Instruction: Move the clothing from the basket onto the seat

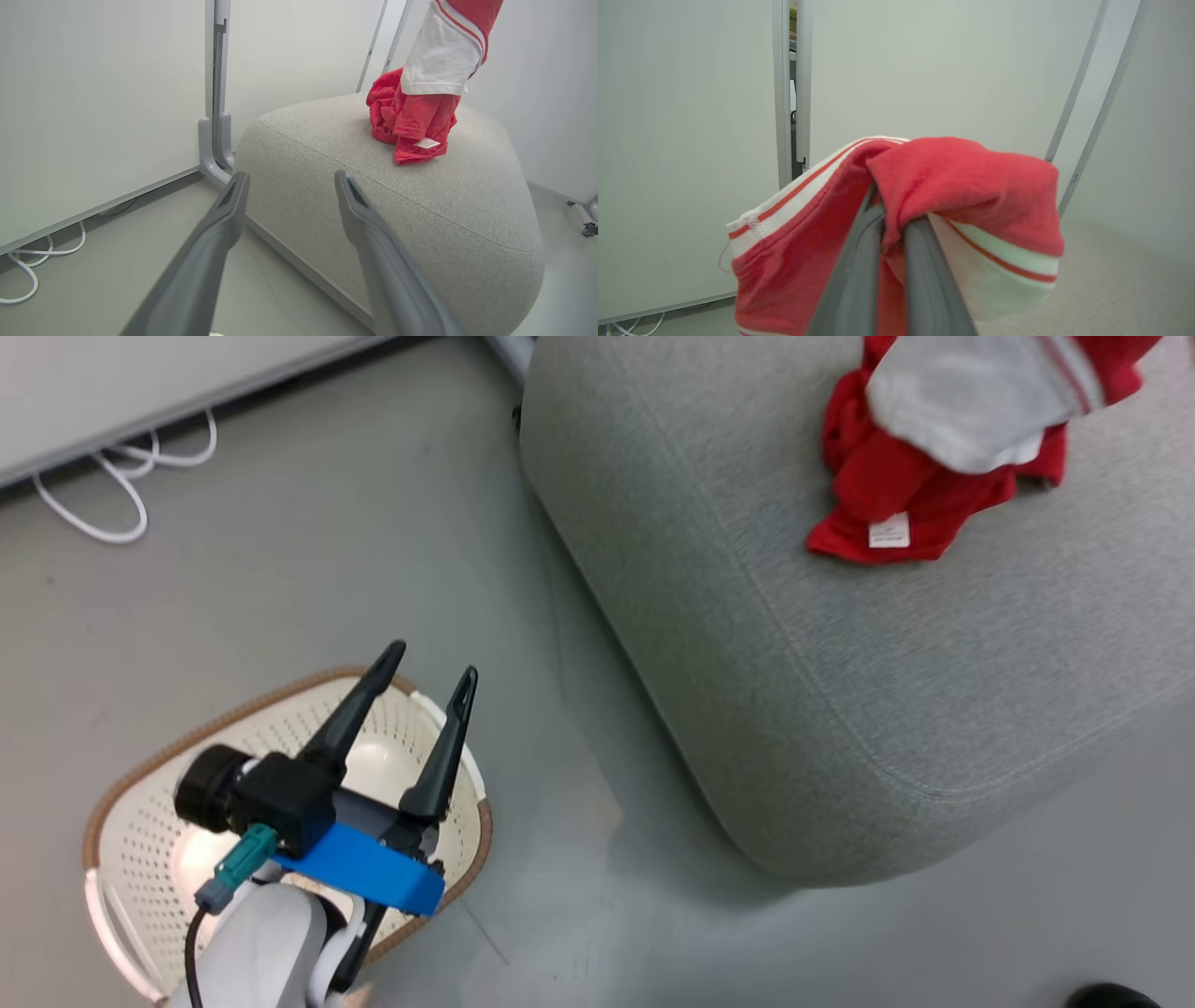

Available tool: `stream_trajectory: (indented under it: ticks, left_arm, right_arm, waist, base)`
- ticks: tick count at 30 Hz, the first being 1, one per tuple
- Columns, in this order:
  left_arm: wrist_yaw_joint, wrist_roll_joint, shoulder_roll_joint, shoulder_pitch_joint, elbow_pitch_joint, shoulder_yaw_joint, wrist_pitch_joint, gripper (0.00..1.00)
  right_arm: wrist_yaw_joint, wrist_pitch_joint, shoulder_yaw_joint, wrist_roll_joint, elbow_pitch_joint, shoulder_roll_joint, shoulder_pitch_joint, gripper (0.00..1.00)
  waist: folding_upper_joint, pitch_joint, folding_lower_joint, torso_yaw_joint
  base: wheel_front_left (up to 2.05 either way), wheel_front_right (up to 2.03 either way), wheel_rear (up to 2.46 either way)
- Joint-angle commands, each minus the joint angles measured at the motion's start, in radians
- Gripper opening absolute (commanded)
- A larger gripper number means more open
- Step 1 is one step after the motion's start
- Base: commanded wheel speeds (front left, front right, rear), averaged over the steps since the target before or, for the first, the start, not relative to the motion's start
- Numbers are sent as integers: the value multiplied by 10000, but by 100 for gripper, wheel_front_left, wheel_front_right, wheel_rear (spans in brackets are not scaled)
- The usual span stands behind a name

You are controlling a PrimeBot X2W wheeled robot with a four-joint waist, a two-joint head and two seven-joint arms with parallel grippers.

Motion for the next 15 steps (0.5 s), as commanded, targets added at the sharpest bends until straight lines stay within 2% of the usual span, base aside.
stream_trajectory:
  ticks: [1, 5, 9, 15]
  left_arm:
    - [-16, 79, 119, -332, -99, -75, -48, 100]
    - [-16, 119, 324, -753, -279, -323, -48, 100]
    - [-16, 148, 549, -1155, -431, -525, -48, 100]
    - [-16, 138, 802, -1456, -618, -490, -48, 100]
  right_arm:
    - [1, -21, -351, -140, 40, -271, -382, 0]
    - [1, -156, -1110, -366, 95, -452, -592, 0]
    - [-1, -253, -1642, -347, 262, -434, -107, 0]
    - [1, -462, -2089, -607, 794, 55, 612, 0]
  waist:
    - [0, 640, -1, 274]
    - [0, 1261, -1, 458]
    - [0, 1843, -1, 644]
    - [0, 2583, -1, 810]
  base:
    - [0, 0, 0]
    - [0, 0, 0]
    - [0, 0, 0]
    - [0, 0, 0]
